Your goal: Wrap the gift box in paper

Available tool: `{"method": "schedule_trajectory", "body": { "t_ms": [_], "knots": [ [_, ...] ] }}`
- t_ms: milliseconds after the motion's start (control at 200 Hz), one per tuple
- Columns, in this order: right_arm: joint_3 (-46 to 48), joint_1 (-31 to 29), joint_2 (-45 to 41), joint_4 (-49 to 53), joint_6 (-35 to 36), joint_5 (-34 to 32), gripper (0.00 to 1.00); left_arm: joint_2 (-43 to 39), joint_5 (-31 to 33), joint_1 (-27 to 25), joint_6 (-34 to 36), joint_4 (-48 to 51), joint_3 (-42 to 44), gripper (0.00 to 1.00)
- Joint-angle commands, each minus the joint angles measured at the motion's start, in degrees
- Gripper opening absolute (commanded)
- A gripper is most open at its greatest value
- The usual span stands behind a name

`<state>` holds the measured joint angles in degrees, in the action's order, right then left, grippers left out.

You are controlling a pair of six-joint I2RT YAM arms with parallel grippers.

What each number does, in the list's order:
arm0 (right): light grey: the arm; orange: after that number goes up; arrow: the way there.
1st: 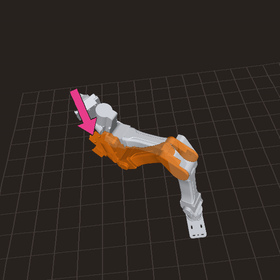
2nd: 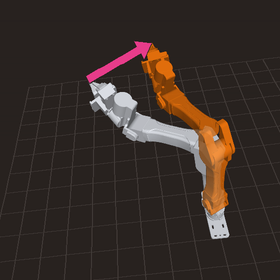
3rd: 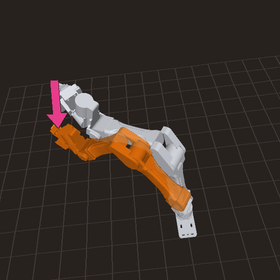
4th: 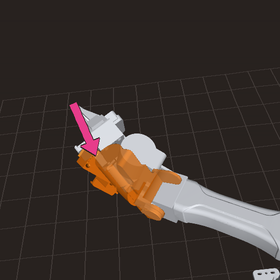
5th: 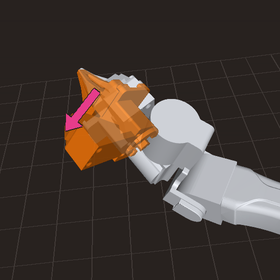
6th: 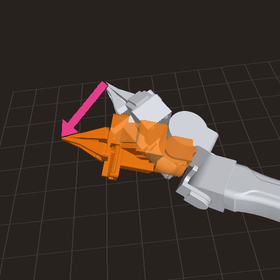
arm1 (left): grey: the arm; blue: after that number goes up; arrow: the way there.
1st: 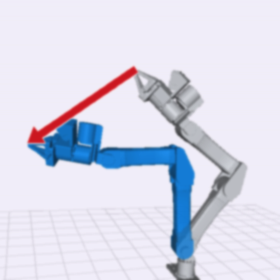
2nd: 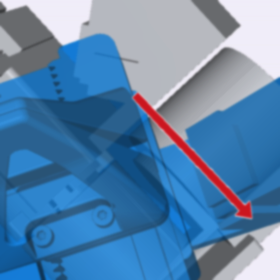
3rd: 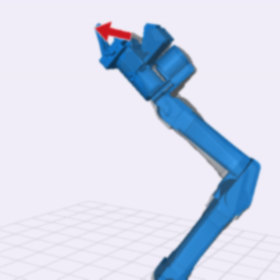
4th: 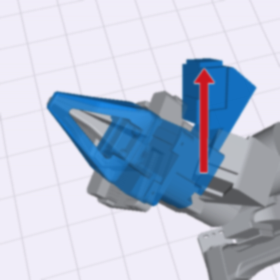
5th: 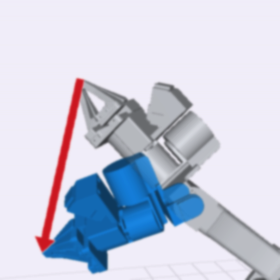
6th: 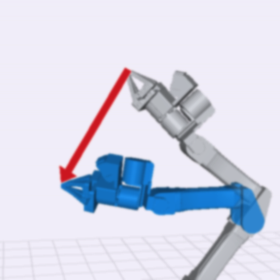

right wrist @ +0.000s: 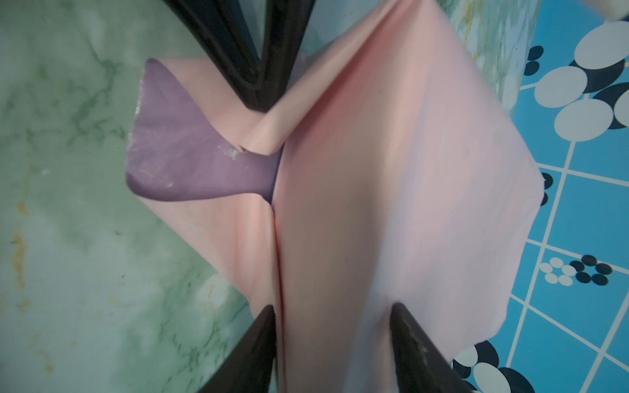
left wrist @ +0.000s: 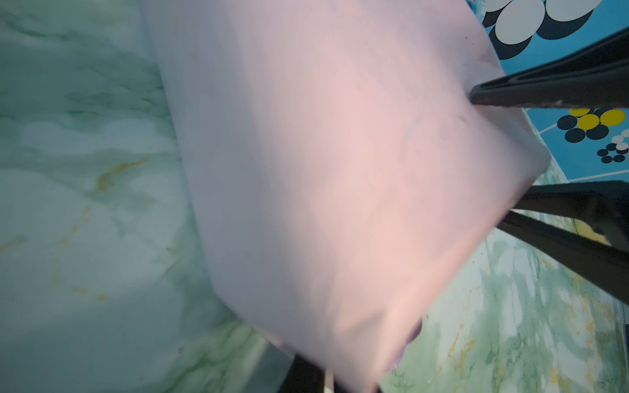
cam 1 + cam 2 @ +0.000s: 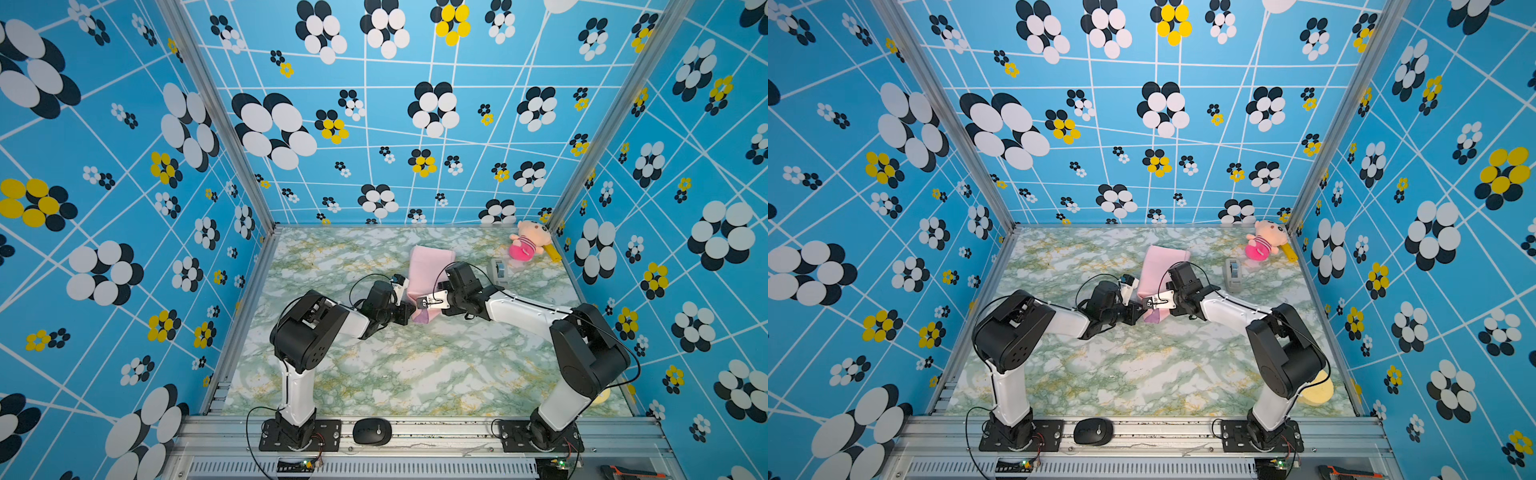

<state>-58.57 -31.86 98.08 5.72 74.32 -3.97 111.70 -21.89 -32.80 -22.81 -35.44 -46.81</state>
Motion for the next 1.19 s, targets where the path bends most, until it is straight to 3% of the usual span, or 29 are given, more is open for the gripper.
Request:
{"method": "schedule_trajectory", "body": {
  "t_ms": [0,435,710,1190],
  "knots": [
    [1.7,-0.4,-0.5,5.1,-1.2,0.8,0.55,1.4,-0.5,-0.7,-1.1,-3.2,-1.4,0.11],
    [2.0,-0.4,-0.8,5.0,-1.6,1.2,0.54,4.5,6.3,-2.9,-3.0,-11.7,-0.4,0.15],
    [2.2,-0.5,-1.0,4.9,-2.0,1.7,0.54,5.9,12.6,-4.8,-1.8,-10.7,1.2,0.16],
    [2.1,-0.7,-0.9,4.7,-3.0,1.4,0.54,9.1,10.9,-8.3,-5.4,-15.7,6.8,0.17]
  ]
}}
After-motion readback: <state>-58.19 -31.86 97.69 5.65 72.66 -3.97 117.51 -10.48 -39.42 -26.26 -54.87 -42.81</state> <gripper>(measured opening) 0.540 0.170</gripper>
